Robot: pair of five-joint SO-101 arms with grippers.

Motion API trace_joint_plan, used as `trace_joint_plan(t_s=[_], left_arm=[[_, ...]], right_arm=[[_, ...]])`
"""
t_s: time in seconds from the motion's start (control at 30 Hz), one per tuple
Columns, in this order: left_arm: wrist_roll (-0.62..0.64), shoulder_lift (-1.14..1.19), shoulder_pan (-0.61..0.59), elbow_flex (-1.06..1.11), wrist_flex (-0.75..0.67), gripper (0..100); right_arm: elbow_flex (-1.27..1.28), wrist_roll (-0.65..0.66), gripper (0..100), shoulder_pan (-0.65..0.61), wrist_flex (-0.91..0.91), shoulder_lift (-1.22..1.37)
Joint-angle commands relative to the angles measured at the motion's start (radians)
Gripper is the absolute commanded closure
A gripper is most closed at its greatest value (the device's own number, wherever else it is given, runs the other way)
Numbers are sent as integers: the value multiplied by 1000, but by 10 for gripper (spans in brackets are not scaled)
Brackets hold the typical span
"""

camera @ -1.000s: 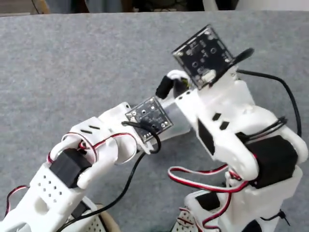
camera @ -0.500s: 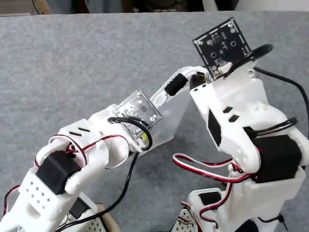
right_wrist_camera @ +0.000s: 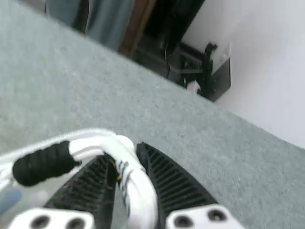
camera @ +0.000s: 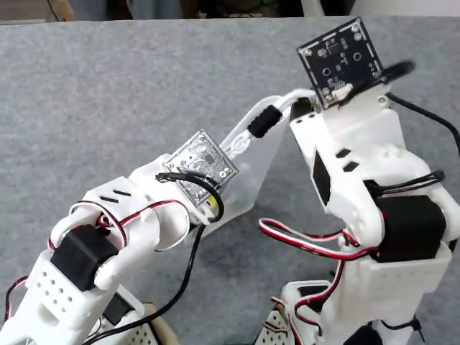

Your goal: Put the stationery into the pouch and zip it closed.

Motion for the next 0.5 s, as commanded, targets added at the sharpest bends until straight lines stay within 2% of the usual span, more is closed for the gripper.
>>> trace_joint_plan(t_s=[0.0, 0.47], left_arm=[[6, -14, -27, -15, 51, 973], [5, -15, -27, 73, 46, 973]], right_arm=[[-19, 6, 986, 63, -120, -10], [-21, 5, 986, 69, -351, -12]])
